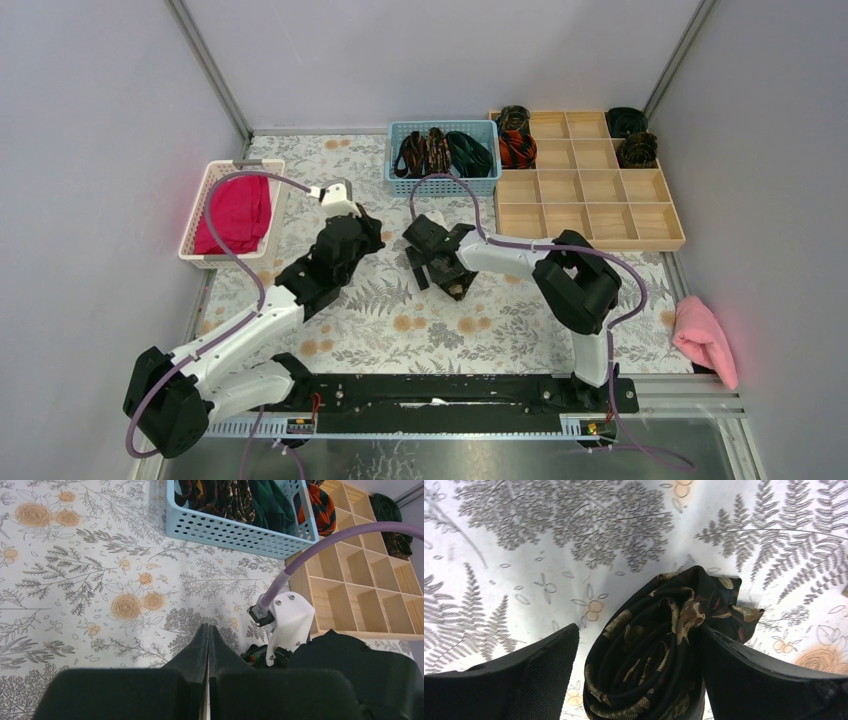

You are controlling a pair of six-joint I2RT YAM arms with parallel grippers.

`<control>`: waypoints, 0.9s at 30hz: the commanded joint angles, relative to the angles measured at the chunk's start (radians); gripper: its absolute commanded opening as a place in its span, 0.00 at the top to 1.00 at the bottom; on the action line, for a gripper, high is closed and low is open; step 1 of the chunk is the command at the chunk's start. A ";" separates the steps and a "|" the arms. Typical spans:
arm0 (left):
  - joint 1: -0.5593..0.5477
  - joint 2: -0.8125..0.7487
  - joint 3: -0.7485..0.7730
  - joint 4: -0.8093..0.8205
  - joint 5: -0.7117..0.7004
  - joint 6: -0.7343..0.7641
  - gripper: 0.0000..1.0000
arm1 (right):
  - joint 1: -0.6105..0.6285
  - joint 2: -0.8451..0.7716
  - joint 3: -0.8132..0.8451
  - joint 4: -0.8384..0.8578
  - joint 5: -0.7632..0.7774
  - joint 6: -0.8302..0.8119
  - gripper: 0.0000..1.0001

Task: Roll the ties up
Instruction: Roll the tie at the center of the board.

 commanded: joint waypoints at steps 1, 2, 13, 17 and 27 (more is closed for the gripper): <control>0.009 -0.031 -0.030 -0.014 -0.017 -0.010 1.00 | 0.038 0.036 -0.033 -0.022 -0.122 0.101 0.05; 0.011 -0.039 -0.032 -0.024 -0.027 -0.013 1.00 | 0.039 0.019 -0.034 -0.016 -0.113 0.107 0.05; 0.029 -0.124 -0.032 -0.124 -0.120 -0.060 0.94 | 0.041 -0.232 -0.085 0.055 -0.034 0.108 0.00; 0.042 -0.091 -0.043 -0.107 -0.101 -0.075 0.93 | 0.044 -0.311 -0.089 0.058 -0.023 0.084 0.00; 0.061 0.304 0.042 0.094 0.186 -0.038 1.00 | 0.045 -0.694 -0.343 0.033 0.055 0.203 0.28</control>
